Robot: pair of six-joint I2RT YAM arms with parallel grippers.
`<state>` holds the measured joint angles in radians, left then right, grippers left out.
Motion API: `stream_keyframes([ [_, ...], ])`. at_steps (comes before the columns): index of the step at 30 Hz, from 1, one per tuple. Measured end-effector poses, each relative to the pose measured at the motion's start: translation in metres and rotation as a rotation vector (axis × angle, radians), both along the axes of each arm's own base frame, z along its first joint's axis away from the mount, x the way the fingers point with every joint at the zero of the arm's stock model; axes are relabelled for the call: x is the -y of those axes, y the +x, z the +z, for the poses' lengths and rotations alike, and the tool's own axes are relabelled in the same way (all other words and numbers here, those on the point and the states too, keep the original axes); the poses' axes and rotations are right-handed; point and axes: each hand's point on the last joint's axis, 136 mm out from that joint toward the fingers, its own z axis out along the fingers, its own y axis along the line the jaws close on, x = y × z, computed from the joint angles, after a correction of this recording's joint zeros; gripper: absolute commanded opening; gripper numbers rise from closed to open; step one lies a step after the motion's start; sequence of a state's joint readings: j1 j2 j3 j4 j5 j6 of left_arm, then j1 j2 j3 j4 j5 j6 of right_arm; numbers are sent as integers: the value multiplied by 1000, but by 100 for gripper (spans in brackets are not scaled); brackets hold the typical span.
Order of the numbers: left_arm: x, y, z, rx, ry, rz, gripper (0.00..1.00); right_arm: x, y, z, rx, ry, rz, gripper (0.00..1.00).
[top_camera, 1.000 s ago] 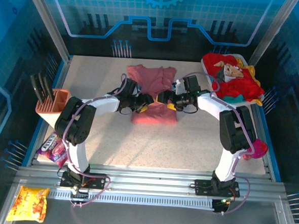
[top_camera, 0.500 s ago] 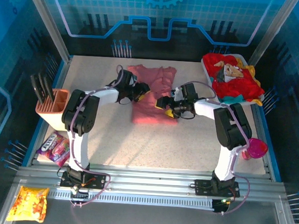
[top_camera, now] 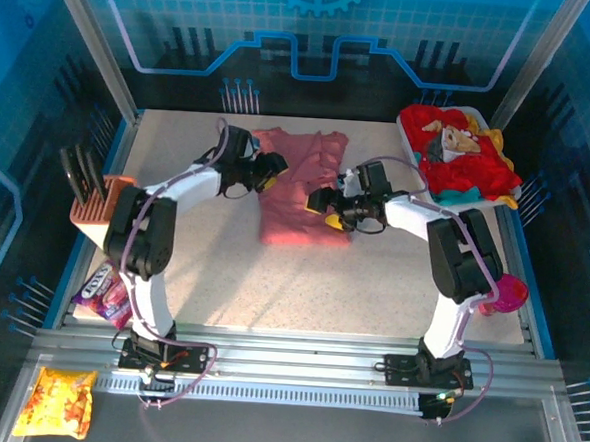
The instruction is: Fold and stack the t-shirts
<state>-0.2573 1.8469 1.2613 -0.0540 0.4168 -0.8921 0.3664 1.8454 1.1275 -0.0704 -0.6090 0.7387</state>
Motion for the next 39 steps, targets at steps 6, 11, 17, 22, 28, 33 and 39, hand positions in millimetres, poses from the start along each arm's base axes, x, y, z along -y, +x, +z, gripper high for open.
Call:
stream_keyframes([
  [6,46,-60,-10,-43,-74,-60,55,-20,-19,37,72,15,17,98],
  [11,46,-74,-55,-136,-118,-4,54,-21,-30,2,-26,33,-27,97],
  [17,37,-84,-87,-201,-99,44,54,-26,-32,-30,-100,79,-39,96],
  [22,30,-92,-88,-201,-76,37,54,-15,-27,-28,-88,95,-65,97],
  [28,13,-97,-76,-192,-63,30,57,5,-18,-27,-91,84,-111,97],
  [33,7,-91,-32,-126,-19,-13,60,9,-19,-10,-70,64,-97,97],
  [39,-6,-99,18,-27,11,-52,66,31,-19,40,28,30,-86,98],
])
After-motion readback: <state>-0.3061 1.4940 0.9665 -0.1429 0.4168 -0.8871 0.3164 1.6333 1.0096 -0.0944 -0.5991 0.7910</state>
